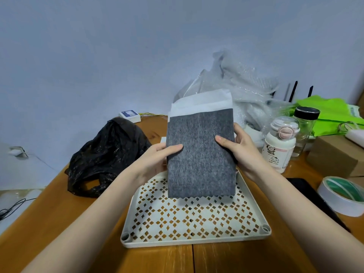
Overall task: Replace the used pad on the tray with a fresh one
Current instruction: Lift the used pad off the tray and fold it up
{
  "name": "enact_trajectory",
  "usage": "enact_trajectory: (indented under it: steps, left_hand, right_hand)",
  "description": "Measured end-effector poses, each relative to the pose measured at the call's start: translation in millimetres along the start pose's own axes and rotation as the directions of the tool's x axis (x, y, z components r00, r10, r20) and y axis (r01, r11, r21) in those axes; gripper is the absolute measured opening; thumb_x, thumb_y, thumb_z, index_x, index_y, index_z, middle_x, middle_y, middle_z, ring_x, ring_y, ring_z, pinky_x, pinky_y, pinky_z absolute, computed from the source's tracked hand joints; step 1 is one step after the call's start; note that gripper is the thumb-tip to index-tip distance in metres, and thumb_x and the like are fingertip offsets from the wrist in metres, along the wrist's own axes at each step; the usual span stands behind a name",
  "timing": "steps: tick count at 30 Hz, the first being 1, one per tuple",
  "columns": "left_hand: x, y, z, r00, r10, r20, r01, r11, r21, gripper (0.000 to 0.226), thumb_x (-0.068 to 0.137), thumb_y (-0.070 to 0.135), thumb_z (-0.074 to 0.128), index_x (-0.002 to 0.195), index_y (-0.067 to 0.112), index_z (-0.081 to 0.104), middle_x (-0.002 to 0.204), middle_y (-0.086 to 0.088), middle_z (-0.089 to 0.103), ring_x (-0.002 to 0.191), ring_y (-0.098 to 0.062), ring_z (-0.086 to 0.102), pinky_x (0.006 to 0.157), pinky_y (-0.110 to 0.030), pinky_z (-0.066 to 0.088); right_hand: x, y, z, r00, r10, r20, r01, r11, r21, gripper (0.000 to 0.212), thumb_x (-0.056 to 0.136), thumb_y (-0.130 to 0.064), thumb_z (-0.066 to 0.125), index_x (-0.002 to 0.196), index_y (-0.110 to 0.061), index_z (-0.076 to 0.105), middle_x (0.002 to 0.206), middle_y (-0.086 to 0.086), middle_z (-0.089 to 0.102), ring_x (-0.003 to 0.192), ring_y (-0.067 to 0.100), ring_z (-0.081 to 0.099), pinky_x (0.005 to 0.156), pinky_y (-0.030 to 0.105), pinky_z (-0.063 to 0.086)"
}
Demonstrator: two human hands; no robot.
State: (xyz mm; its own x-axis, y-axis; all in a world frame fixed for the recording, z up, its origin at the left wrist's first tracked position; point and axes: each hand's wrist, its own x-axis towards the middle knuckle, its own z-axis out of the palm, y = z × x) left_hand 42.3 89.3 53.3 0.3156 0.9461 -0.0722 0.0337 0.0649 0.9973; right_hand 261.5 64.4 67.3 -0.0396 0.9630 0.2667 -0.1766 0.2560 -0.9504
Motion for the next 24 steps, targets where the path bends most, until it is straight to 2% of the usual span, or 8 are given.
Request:
enact_trajectory:
  steps: [3, 6, 8, 11, 14, 17, 21, 24]
  left_hand:
    - [-0.5, 2.2, -2.7, 0.995, 0.089, -0.043, -0.085, 0.992, 0.094, 0.028, 0.082, 0.024, 0.068, 0.106, 0.01, 0.066, 0.107, -0.005, 0.072, 0.1, -0.018, 0.067, 0.081, -0.029, 0.056]
    - [-4.4, 4.6, -2.2, 0.982, 0.161, -0.095, -0.149, 0.982, 0.119, 0.028, 0.084, 0.02, 0.067, 0.109, 0.008, 0.067, 0.105, -0.003, 0.073, 0.101, -0.021, 0.068, 0.082, -0.029, 0.056]
    - [-5.9, 2.8, -0.7, 0.959, 0.249, -0.136, -0.233, 0.965, 0.124, 0.042, 0.082, 0.018, 0.07, 0.123, 0.015, 0.059, 0.105, -0.003, 0.073, 0.102, -0.022, 0.068, 0.084, -0.032, 0.056]
    - [-5.6, -1.0, -1.2, 0.925, 0.346, -0.157, -0.339, 0.938, 0.07, 0.074, 0.083, 0.01, 0.068, 0.137, 0.043, 0.029, 0.104, -0.006, 0.073, 0.095, -0.018, 0.071, 0.081, -0.032, 0.057]
    - [-5.7, -1.2, -0.5, 0.896, 0.44, -0.062, -0.423, 0.887, 0.185, 0.058, 0.085, 0.011, 0.066, 0.129, 0.043, 0.045, 0.127, -0.001, 0.063, 0.115, -0.012, 0.061, 0.096, -0.033, 0.051]
    - [-7.1, 0.7, -1.5, 0.895, 0.446, 0.005, -0.42, 0.837, 0.352, 0.056, 0.078, 0.025, 0.073, 0.13, 0.03, 0.054, 0.134, 0.008, 0.055, 0.125, -0.009, 0.052, 0.102, -0.028, 0.046]
    - [-6.4, 6.2, -0.1, 0.89, 0.455, 0.008, -0.371, 0.715, 0.593, 0.078, 0.073, 0.026, 0.08, 0.141, 0.028, 0.04, 0.133, 0.013, 0.046, 0.124, -0.005, 0.045, 0.106, -0.027, 0.037]
    - [-8.5, 9.5, 1.6, 0.87, 0.491, -0.043, -0.294, 0.588, 0.754, 0.07, 0.073, 0.031, 0.078, 0.136, 0.026, 0.048, 0.123, 0.011, 0.05, 0.115, -0.008, 0.046, 0.101, -0.029, 0.04]
  right_hand:
    - [1.0, -1.5, -1.8, 0.999, 0.039, 0.028, -0.039, 0.999, 0.0, 0.033, 0.086, -0.005, 0.061, 0.116, -0.014, 0.053, 0.108, 0.004, 0.069, 0.091, 0.015, 0.068, 0.076, 0.03, 0.057]
    - [0.2, -4.2, -6.5, 0.991, 0.109, 0.08, -0.105, 0.993, -0.058, 0.043, 0.081, -0.002, 0.064, 0.118, -0.018, 0.053, 0.106, 0.003, 0.07, 0.089, 0.015, 0.07, 0.068, 0.029, 0.056]
    - [-0.8, -3.2, -7.4, 0.992, 0.116, 0.046, -0.112, 0.99, -0.088, 0.052, 0.078, 0.001, 0.066, 0.123, -0.019, 0.046, 0.1, 0.005, 0.071, 0.082, 0.015, 0.071, 0.062, 0.027, 0.055]
    - [-0.5, 1.1, -6.3, 0.993, 0.054, -0.106, -0.067, 0.991, -0.118, 0.066, 0.078, -0.002, 0.069, 0.127, -0.026, 0.031, 0.099, 0.009, 0.069, 0.083, 0.019, 0.069, 0.064, 0.029, 0.055]
    - [-1.2, 3.8, -3.7, 0.992, -0.042, -0.121, 0.026, 0.991, -0.132, 0.042, 0.082, -0.004, 0.066, 0.11, -0.023, 0.041, 0.102, 0.008, 0.066, 0.085, 0.019, 0.066, 0.06, 0.022, 0.053]
    - [-4.2, 2.1, -2.7, 0.998, -0.048, 0.035, 0.055, 0.973, -0.224, 0.028, 0.078, -0.008, 0.07, 0.099, -0.022, 0.059, 0.112, 0.001, 0.06, 0.1, 0.019, 0.059, 0.076, 0.023, 0.053]
    - [-5.8, -3.3, -3.2, 0.99, 0.038, 0.135, 0.048, 0.813, -0.58, 0.066, 0.07, -0.004, 0.077, 0.123, -0.028, 0.048, 0.126, 0.007, 0.043, 0.115, 0.017, 0.048, 0.098, 0.026, 0.04]
    - [-4.7, -2.9, 0.2, 0.996, -0.018, 0.092, 0.08, 0.672, -0.736, 0.063, 0.073, -0.011, 0.076, 0.127, -0.027, 0.048, 0.118, 0.004, 0.038, 0.11, 0.013, 0.042, 0.097, 0.021, 0.033]
